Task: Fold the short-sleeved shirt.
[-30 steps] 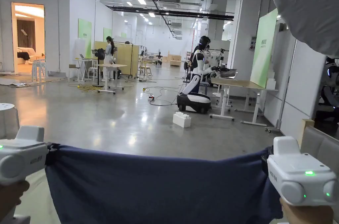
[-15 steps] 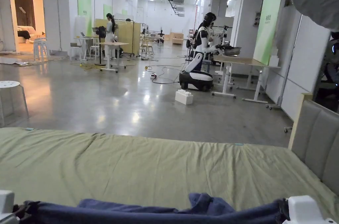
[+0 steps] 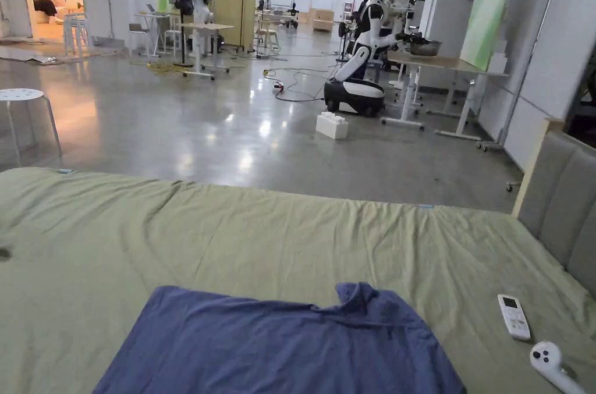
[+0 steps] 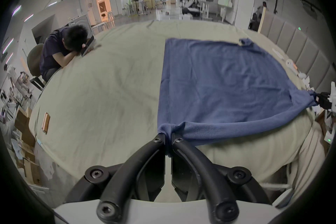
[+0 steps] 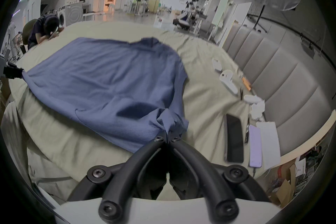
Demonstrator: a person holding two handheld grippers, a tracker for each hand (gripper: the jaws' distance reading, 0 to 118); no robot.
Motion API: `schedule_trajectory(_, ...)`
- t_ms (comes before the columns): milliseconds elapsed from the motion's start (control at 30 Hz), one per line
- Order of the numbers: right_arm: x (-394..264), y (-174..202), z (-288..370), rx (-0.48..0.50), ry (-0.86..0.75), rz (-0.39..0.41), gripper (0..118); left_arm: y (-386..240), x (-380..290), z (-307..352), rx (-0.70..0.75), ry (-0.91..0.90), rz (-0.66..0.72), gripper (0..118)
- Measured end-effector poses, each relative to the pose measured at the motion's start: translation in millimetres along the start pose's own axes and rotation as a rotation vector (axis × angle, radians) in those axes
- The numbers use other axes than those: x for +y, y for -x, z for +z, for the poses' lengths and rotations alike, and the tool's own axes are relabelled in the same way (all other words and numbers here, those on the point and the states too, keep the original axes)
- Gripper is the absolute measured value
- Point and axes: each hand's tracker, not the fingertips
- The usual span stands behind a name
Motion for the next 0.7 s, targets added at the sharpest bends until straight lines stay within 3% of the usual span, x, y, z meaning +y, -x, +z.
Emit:
schedule_trajectory(333,-29,8,-38,0.035,0.146,0.034,1,-2,-25,-36,0.029,0.155,-0.056,6)
schedule_trajectory(500,-40,12,-53,0.036,0.172,0.035,2,0,-35,-44,0.031,0.128,-0.043,7)
schedule_trajectory(533,-41,14,-53,0.028,0.16,0.038,6,1,-36,-43,0.031,0.123,-0.036,10)
schedule_trajectory(567,-42,16,-52,0.021,0.154,0.042,18,0,-36,-40,0.032,0.119,-0.034,18)
schedule_trajectory(600,-39,16,-51,0.017,0.156,0.041,40,-2,-34,-37,0.034,0.114,-0.031,29)
schedule_trajectory(633,-35,15,-46,-0.016,0.155,0.027,74,-3,-32,-33,0.044,0.113,-0.028,47)
schedule_trajectory(667,-30,14,-40,-0.058,0.149,0.015,90,-3,-29,-27,0.06,0.11,-0.023,60)
schedule_trajectory(700,-26,13,-35,-0.069,0.13,-0.003,96,-4,-25,-20,0.049,0.084,-0.009,68)
